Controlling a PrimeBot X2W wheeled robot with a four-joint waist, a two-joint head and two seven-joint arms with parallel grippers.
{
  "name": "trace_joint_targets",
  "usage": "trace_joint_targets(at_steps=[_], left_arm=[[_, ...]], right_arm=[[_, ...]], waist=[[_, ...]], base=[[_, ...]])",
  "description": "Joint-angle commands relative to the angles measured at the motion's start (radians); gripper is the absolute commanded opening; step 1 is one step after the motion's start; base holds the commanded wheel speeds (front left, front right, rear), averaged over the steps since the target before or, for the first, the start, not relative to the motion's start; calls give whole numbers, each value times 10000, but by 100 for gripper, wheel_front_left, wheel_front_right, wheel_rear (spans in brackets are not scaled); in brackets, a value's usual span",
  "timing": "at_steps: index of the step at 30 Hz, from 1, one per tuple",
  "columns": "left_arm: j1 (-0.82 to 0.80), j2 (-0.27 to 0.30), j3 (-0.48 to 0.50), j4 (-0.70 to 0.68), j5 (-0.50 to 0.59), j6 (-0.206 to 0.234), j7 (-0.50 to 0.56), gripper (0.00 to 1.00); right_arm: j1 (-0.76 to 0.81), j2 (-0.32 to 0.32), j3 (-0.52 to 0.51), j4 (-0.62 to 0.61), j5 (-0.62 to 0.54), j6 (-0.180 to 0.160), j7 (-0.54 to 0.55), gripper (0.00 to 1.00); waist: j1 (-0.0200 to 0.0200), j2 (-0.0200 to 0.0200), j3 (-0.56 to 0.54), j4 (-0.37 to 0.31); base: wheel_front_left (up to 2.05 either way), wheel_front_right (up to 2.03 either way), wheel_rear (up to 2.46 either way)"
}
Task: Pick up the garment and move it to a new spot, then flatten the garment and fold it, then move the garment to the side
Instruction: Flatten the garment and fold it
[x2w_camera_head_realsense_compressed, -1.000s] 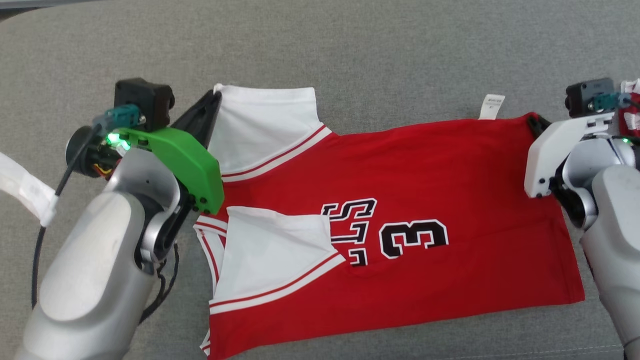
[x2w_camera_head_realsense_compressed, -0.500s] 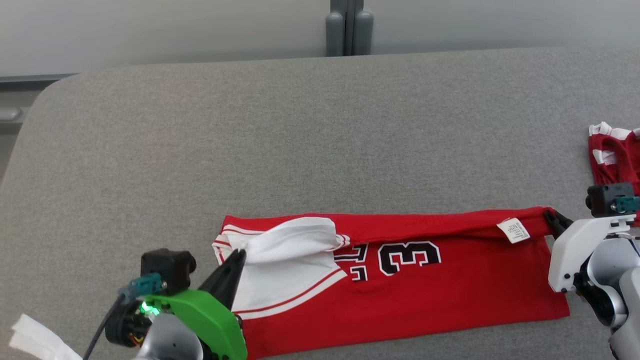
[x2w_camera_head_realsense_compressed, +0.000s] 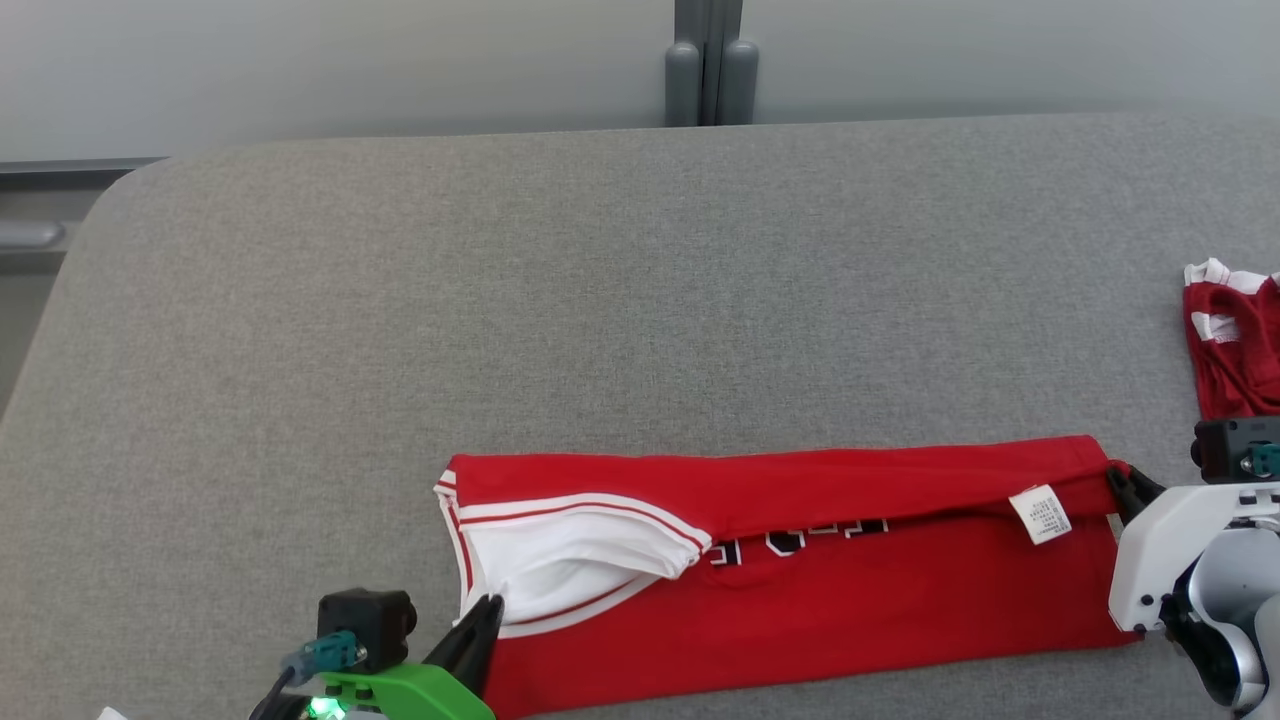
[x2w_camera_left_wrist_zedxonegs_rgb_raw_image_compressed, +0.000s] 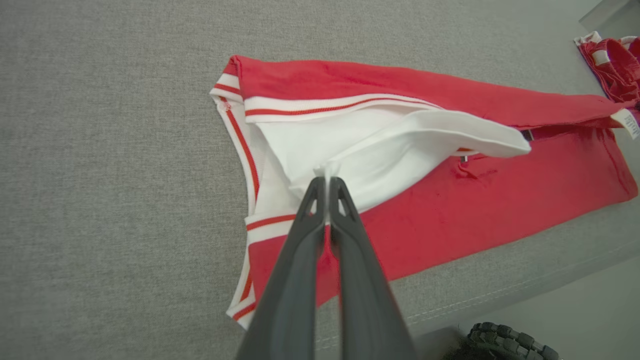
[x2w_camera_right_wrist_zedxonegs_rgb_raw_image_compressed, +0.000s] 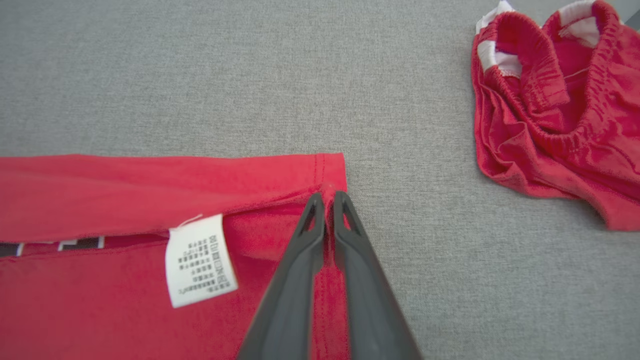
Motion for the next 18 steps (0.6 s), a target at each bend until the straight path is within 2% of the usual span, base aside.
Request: trace_joint_targets(at_steps=[1,10,18], left_arm=[[95,-85,-17,88,36,22,-81,100],[440,-345,521,-79,-67,457,-1004,100],[-162,-768,652,537,564,875,-2138,100]], right_arm=[[174,96,-121,-43,-73,-19,-113,100],[693,536,-1002,-293,-272,-19,-374,100],[619,766,-1228,-391,-337,-18,-54,100]], waist=[[0,0,-35,-14],[0,0,-389,8],[0,0,-648,198]], base=[[0,0,0],[0,0,0],[0,0,0]])
